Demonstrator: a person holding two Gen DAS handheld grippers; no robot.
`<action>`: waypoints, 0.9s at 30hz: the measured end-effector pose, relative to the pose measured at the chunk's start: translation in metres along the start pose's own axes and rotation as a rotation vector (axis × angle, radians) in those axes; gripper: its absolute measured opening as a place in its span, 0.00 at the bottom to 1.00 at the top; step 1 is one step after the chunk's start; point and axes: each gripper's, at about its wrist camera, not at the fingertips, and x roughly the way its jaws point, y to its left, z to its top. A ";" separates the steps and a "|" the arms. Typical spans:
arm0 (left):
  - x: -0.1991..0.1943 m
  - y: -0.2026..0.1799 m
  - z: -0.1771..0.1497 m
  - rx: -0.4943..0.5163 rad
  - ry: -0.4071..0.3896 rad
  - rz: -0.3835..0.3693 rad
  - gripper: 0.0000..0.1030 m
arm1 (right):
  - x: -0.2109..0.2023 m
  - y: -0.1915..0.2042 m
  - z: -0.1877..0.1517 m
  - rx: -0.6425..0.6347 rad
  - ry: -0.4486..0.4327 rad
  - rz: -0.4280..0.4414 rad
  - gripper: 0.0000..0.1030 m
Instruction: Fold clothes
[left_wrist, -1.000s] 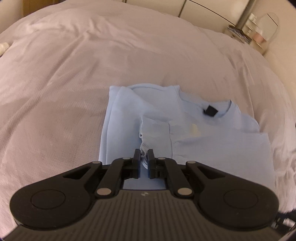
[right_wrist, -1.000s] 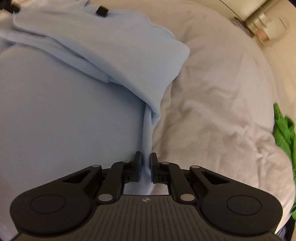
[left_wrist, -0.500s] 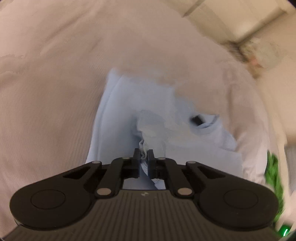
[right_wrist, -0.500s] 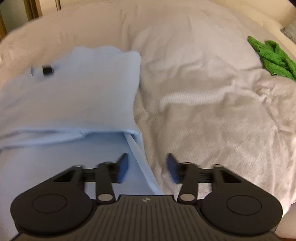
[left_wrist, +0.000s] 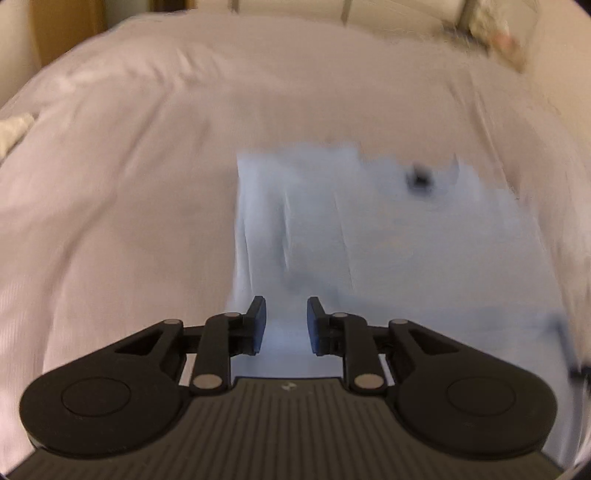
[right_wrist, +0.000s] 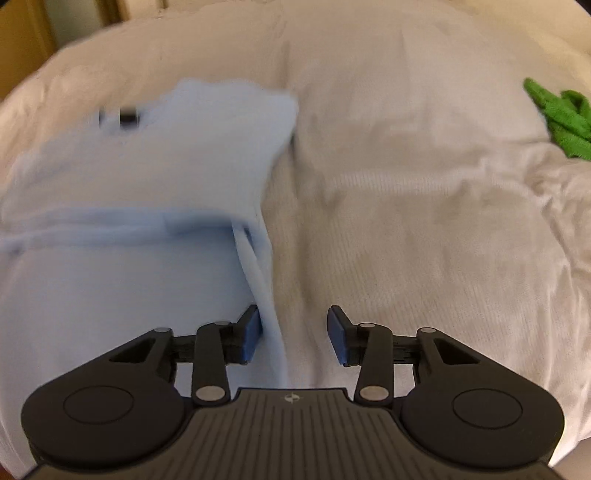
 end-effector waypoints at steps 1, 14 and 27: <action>-0.002 -0.003 -0.016 0.024 0.034 0.022 0.17 | 0.000 -0.004 -0.007 -0.009 0.012 0.009 0.40; -0.079 -0.020 -0.086 0.045 0.075 0.071 0.16 | -0.084 -0.001 -0.054 -0.037 -0.028 0.131 0.40; -0.094 0.090 -0.129 -0.107 -0.030 -0.183 0.33 | -0.046 -0.041 -0.146 0.337 -0.065 0.382 0.54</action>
